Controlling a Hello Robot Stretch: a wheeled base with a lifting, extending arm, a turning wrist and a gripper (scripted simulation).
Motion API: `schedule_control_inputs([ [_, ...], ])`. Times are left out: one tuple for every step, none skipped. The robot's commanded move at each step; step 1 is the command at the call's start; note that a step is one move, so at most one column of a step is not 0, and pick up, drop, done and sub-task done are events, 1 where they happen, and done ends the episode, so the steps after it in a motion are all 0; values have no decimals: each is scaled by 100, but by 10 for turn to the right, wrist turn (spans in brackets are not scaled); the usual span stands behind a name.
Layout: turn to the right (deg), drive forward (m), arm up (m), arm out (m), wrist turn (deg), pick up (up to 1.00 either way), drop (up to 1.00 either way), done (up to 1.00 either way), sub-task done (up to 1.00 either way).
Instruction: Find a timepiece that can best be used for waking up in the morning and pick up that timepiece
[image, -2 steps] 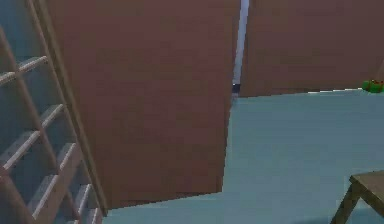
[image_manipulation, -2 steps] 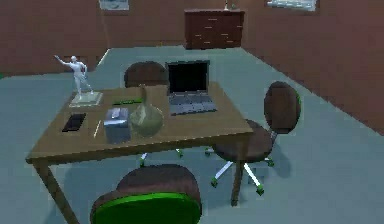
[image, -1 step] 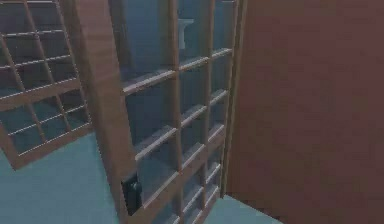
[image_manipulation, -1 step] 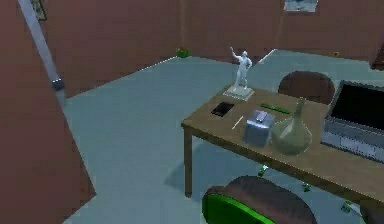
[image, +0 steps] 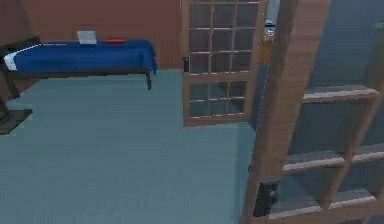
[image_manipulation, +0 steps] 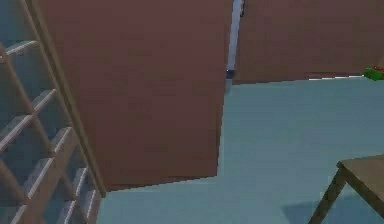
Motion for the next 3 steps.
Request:
schedule_control_inputs([
  [-450,0,0,0,0,0,0,0,0],
  [-210,0,0,0,0,0,0,0,0],
  [-30,0,0,0,0,0,0,0,0],
])
